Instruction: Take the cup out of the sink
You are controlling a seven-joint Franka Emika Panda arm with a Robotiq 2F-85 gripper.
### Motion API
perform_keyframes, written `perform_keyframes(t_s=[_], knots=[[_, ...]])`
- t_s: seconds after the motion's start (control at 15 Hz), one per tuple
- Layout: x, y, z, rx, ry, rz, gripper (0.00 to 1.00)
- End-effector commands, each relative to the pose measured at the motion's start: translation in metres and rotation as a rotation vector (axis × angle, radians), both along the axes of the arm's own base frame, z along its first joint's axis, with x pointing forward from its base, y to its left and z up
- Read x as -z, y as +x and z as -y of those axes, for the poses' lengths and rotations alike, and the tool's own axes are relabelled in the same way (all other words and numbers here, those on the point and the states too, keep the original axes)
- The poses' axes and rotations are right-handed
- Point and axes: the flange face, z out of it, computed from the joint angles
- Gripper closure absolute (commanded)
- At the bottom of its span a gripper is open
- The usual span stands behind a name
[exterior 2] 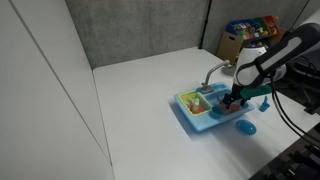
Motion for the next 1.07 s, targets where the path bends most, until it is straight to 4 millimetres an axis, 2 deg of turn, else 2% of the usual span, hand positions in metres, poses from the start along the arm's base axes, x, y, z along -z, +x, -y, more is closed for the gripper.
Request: perform_keyframes(t_s=[0.0, 0.07, 0.2, 0.47, 0.6, 0.8, 1.0], knots=[[0.005, 0.008, 0.002, 0.019, -0.021, -0.015, 0.05], [0.005, 0.007, 0.002, 0.018, -0.021, -0.019, 0.26], [0.001, 0.006, 0.002, 0.017, -0.019, -0.021, 0.32], [-0.015, 0.002, 0.001, 0.006, -0.015, -0.012, 0.65], [-0.030, -0.001, 0.001, 0.008, -0.004, -0.011, 0.81], [-0.058, -0.004, 0.003, 0.009, 0.004, -0.017, 0.83], [-0.094, -0.009, 0.006, 0.014, 0.023, -0.026, 0.83]])
